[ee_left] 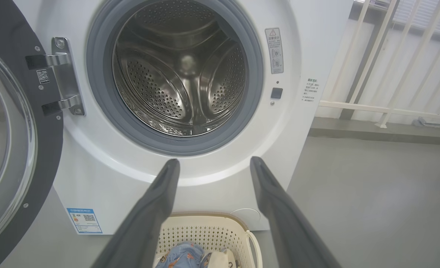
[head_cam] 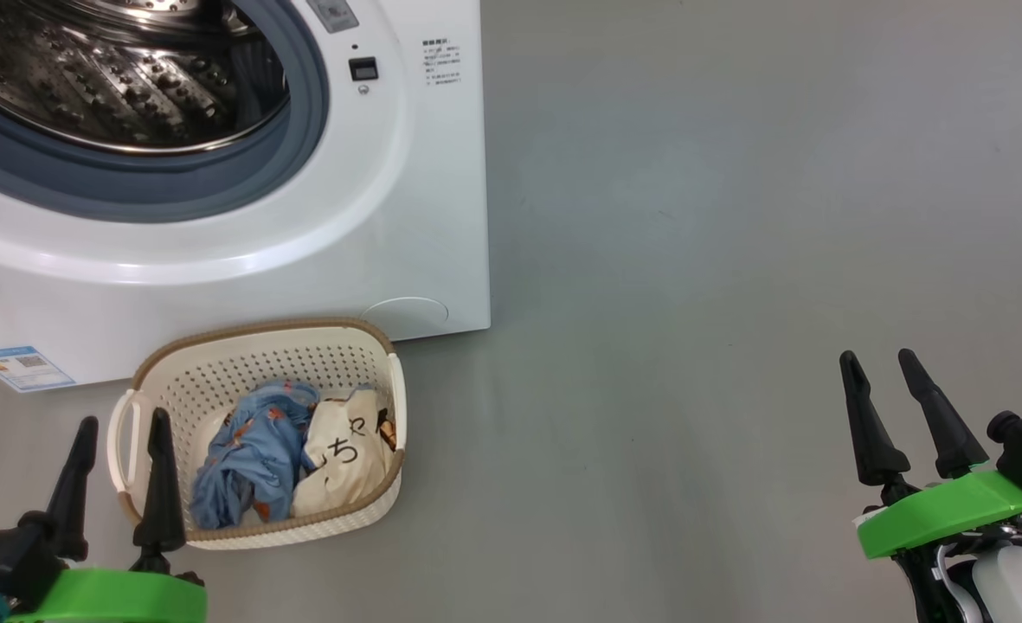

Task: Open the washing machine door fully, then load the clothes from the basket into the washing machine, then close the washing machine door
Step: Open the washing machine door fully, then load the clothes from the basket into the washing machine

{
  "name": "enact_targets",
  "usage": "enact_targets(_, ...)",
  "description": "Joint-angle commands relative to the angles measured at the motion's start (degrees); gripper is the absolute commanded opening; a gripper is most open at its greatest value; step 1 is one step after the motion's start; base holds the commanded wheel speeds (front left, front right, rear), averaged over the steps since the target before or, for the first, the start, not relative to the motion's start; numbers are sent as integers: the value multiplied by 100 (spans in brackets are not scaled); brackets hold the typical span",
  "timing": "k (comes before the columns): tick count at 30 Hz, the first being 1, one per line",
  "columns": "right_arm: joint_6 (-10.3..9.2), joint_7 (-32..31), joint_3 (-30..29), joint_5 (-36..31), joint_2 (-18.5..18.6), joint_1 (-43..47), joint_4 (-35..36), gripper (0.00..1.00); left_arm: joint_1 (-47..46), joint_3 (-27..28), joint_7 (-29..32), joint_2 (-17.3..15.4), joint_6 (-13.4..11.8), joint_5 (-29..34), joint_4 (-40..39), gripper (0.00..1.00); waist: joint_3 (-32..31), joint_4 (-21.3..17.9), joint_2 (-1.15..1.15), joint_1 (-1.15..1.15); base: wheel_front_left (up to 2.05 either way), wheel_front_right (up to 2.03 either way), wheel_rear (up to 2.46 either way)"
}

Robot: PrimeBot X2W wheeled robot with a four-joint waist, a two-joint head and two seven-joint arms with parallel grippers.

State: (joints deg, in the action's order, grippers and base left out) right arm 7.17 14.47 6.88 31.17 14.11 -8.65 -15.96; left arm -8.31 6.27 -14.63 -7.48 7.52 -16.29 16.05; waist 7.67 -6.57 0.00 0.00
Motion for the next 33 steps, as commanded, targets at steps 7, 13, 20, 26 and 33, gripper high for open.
enact_targets(7, 32, 52, 84, -65, 69, 57, 136, 100, -30, 115, -37, -175, -3, -130, -24, 100, -55, 14, 0, 0, 0, 0, 0)
enact_targets(13, 32, 52, 106, -61, 72, 66, 139, 100, -26, 27, -37, -198, -3, -162, 3, 100, -55, 30, 0, 0, 1, -3, 2)
enact_targets(20, 32, 52, 102, -59, 63, 65, 148, 100, -30, -49, -37, -244, -3, -232, -35, 100, -19, 35, 0, 0, 32, -101, 69)
enact_targets(26, 32, 52, 107, -59, 44, 38, 150, 100, -62, -86, -37, -264, -3, -260, -64, 100, 37, 50, 0, 0, 85, -181, 96)
enact_targets(33, 32, 52, 100, -60, 23, -9, 156, 100, -116, -39, -37, -255, -3, -252, -69, 100, 115, 72, 0, 0, 85, -166, 81)
